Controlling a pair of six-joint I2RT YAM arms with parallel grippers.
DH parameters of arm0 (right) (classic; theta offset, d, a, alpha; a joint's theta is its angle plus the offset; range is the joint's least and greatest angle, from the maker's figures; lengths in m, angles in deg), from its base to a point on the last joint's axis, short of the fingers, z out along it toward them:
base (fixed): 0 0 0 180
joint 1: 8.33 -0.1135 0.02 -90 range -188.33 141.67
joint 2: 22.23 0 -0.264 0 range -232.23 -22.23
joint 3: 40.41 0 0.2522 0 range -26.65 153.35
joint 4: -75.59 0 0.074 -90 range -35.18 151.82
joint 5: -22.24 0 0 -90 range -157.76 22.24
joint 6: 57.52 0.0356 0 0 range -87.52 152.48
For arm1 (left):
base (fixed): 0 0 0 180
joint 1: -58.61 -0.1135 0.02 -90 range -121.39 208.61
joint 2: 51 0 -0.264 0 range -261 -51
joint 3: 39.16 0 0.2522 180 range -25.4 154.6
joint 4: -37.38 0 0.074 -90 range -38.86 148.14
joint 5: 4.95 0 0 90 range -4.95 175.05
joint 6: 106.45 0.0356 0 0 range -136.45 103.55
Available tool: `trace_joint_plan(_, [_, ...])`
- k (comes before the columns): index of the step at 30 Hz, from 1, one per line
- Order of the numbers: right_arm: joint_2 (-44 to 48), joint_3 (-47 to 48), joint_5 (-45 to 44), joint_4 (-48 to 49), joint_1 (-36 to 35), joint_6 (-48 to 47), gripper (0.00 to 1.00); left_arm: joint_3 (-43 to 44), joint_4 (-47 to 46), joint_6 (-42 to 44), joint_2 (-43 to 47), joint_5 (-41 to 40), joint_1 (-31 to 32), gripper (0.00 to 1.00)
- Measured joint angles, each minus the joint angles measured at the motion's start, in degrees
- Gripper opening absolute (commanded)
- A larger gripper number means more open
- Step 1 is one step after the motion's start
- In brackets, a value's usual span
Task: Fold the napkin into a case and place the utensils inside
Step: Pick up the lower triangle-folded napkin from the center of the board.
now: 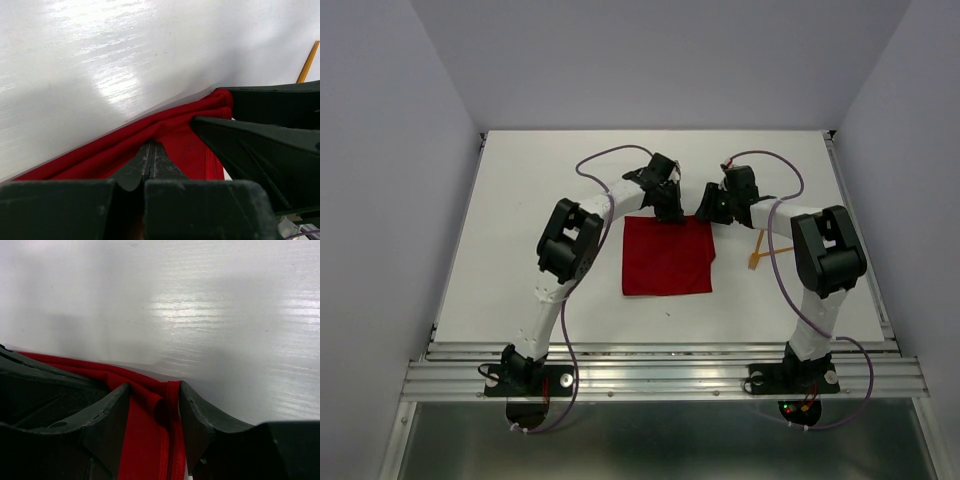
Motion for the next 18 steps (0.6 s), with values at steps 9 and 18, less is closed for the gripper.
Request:
trace_joint_plan(9, [-0.3, 0.0, 0.1, 0.7, 0.0, 0.0, 0.41, 0.6, 0.3, 0.4, 0.9, -1.6, -1.0, 0.00])
trace_joint_plan(18, [-0.5, 0.0, 0.9, 0.0, 0.0, 0.0, 0.11, 1.4, 0.2, 0.4, -0.2, -1.7, -1.4, 0.00])
